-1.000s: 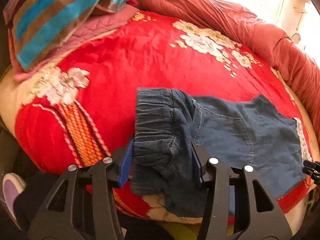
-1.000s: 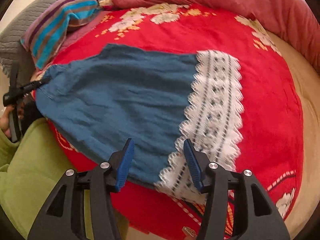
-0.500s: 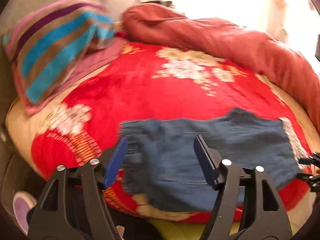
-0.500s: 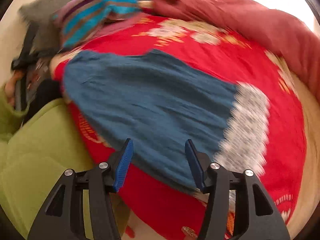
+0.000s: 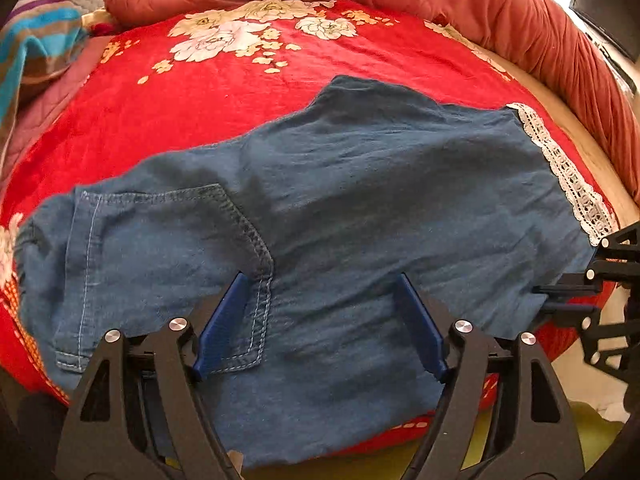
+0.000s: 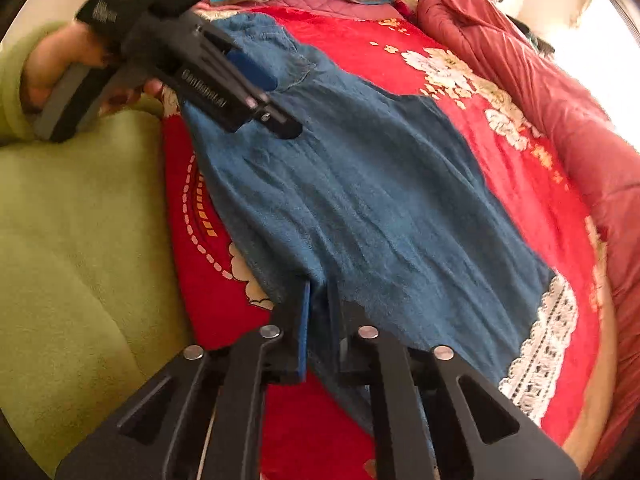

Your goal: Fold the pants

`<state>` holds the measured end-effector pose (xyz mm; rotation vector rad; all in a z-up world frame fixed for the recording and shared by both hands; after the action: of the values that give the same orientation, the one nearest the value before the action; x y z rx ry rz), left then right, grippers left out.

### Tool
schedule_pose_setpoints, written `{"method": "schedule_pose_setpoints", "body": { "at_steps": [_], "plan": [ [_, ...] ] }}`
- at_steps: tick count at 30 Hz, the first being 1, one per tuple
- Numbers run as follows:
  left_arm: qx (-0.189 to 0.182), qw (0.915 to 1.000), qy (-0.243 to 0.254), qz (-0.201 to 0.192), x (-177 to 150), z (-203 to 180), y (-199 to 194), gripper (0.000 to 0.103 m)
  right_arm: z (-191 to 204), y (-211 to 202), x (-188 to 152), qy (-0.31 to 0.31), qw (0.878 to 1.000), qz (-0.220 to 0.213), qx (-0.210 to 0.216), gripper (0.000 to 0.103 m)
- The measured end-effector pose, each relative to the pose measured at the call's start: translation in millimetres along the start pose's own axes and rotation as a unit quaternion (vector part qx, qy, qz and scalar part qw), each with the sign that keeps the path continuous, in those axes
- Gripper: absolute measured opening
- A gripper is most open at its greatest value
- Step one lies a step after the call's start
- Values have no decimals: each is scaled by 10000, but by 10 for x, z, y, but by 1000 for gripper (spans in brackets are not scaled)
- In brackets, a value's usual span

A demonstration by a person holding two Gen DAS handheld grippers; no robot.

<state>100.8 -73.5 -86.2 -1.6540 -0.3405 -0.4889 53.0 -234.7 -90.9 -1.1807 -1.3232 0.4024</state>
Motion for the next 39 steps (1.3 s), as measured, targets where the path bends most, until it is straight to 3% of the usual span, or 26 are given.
{"method": "schedule_pose_setpoints", "body": {
  "at_steps": [4,10,15,16,20,24,27,32,35,36,38,39],
  "plan": [
    [-139,9997,-177,-47,-10,60,-27,69,60,-110,-51,32,9997,-109,225,4],
    [-186,9995,-231,-84,-2,64,-17,69,232,-26,-196,46,9989,56,472,0],
    [-176,9995,-243,-101,-16,76,-30,69,62,-288,-118,493,9965,-349,581,1],
    [-169,9995,-241,-100,-17,74,-29,70,0,-354,-102,581,9958,-467,534,2],
    [-124,9997,-184,-89,-23,56,-21,72,-381,-464,-75,1164,9903,-734,215,24],
    [-61,9999,-124,-71,-28,42,-12,73,-677,-324,-153,1642,9847,-575,93,26],
    [-37,9999,-99,-59,-25,36,-9,73,-719,-33,-334,1802,9835,54,167,26],
    [-170,9996,-99,-208,113,6,-162,73,-799,-176,-357,1988,9791,-281,312,27],
    [-140,9993,-44,-354,321,7,-270,73,-1131,-440,-339,2472,9653,-840,68,27],
    [-107,9992,-29,-381,395,14,-283,73,-1241,-488,-357,2651,9595,-950,-16,34],
    [-83,9992,-39,-395,558,40,-262,73,-1694,-569,-464,3396,9335,-1121,-273,44],
    [-67,9992,-40,-390,636,51,-234,73,-1823,-572,-528,3661,9234,-1101,-351,44]
  ]
}}
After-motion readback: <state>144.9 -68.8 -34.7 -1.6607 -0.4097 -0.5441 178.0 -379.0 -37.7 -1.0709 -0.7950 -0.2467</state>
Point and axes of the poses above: each gripper's, at about its wrist camera, not at the fingertips, and y roughly the way its jaws point, z to its left, x to its top, the point moved 6 cm from there along y, roughly the way its jaws point, and after that the axes turned 1 degree about -x, right-handed, at the moved point
